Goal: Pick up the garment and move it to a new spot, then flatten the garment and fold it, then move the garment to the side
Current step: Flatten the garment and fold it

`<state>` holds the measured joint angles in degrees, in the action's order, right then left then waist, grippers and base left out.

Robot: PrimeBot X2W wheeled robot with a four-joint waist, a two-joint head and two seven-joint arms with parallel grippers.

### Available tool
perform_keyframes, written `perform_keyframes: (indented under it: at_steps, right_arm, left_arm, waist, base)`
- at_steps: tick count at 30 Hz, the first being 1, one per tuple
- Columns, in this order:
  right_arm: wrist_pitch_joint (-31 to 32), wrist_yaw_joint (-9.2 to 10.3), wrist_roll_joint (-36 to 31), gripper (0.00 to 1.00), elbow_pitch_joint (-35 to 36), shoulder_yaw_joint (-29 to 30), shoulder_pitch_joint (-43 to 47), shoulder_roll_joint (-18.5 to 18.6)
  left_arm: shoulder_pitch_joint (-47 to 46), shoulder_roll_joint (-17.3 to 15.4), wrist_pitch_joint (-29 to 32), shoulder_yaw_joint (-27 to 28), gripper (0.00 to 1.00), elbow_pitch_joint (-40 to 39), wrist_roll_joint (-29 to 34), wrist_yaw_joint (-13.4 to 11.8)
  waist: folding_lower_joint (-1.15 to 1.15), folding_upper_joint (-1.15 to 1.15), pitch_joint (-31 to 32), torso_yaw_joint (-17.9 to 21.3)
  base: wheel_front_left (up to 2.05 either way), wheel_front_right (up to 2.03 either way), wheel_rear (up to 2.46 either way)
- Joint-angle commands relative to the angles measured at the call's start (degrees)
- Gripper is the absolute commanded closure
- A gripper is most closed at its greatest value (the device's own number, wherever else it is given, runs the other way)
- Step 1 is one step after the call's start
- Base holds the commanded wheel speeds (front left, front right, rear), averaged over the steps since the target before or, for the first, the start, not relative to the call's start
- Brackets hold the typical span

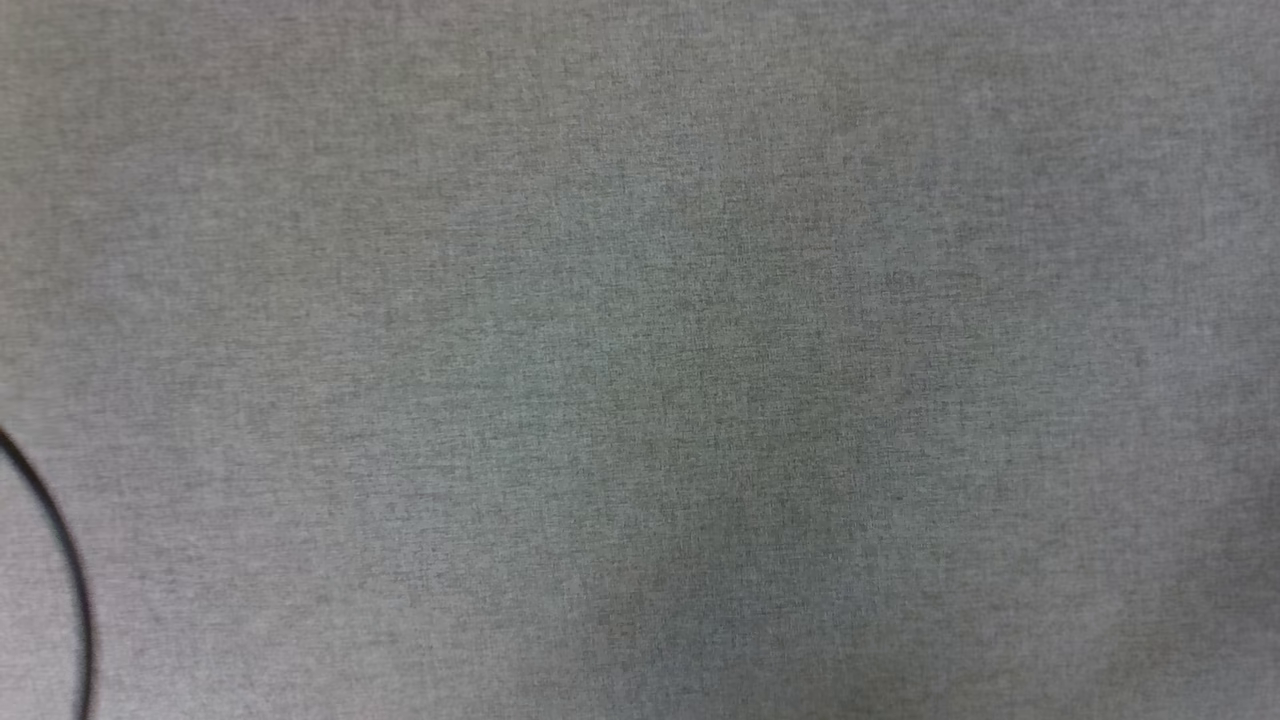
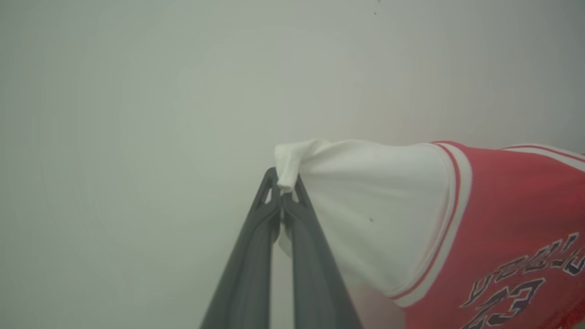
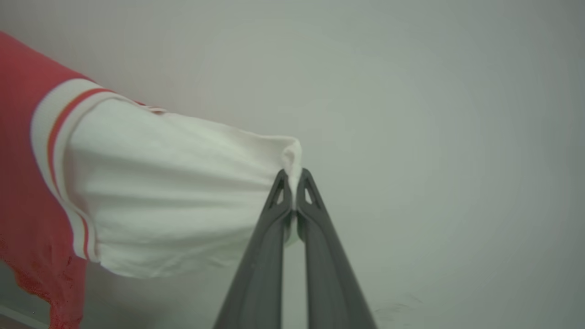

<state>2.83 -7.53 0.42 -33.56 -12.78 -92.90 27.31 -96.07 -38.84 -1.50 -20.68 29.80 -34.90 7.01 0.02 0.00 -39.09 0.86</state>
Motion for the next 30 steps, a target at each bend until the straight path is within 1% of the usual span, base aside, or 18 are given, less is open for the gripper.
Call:
perform_keyframes:
  at_steps: [1,4,6,10,15,19,23,27,29,30]
  right_arm:
    - [-0.80,0.08,-0.26,1.00,-0.83,-0.09,1.88,-0.21]
    - [-3.38,0.08,0.01,1.00,-3.46,0.25,6.29,-1.54]
    - [-4.69,0.08,-0.52,1.00,-4.81,-1.37,9.98,-1.80]
    - [-6.83,0.08,1.51,1.00,-5.86,-3.77,17.51,-1.60]
    - [-8.13,0.08,5.90,1.00,-4.16,-5.43,28.42,-0.89]
    - [-8.09,0.08,9.82,1.00,-1.10,-6.35,38.22,0.24]
    - [-6.75,0.08,14.51,1.00,3.36,-8.14,49.14,2.52]
    - [-4.91,0.09,19.55,1.00,7.46,-9.54,59.58,6.28]
    - [-4.58,0.09,20.19,1.00,9.26,-10.00,63.88,8.90]
    - [-4.23,0.09,20.83,1.00,9.99,-10.14,66.10,9.65]
  left_arm:
    - [2.31,0.56,-0.81,-0.52,1.00,0.79,-0.42,0.06]
    - [7.85,1.37,-4.26,-1.79,1.00,2.89,-1.78,0.31]
    - [12.81,2.08,-5.98,-3.15,1.00,3.69,-2.59,0.27]
    - [22.83,2.86,-9.30,-5.92,1.00,3.95,-4.07,0.38]
    - [37.13,3.47,-11.77,-7.46,1.00,2.04,-6.91,0.41]
    - [48.61,3.14,-12.61,-7.81,1.00,-0.74,-8.51,-0.55]
    - [59.46,1.82,-12.40,-9.13,1.00,-4.22,-9.52,-2.10]
    - [69.11,0.98,-11.72,-10.40,1.00,-7.67,-10.74,-4.05]
    - [73.18,0.66,-11.74,-10.47,1.00,-9.28,-11.71,-5.26]
    - [75.19,0.57,-11.87,-10.18,1.00,-10.15,-12.41,-5.88]
  waist:
    - [-0.02,0.00,0.31,-0.16]
    - [-0.02,0.00,1.66,-0.33]
    - [-0.02,0.00,2.84,-0.36]
    - [-0.02,0.00,6.03,-0.59]
    - [-0.02,0.00,11.04,-0.50]
    - [-0.02,0.00,15.20,-0.45]
    - [-0.02,0.00,19.02,-0.54]
    - [-0.02,0.00,22.54,-0.62]
    - [-0.02,0.00,24.09,-0.73]
    - [-0.02,0.00,24.81,-0.73]
  base:
    - [0.00,0.00,0.00]
    - [0.00,0.00,0.00]
    - [0.00,0.00,0.00]
    - [0.00,0.00,0.00]
    - [0.00,0.00,0.00]
    - [0.00,0.00,0.00]
    - [0.00,0.00,0.00]
    - [0.00,0.00,0.00]
    - [0.00,0.00,0.00]
    - [0.00,0.00,0.00]
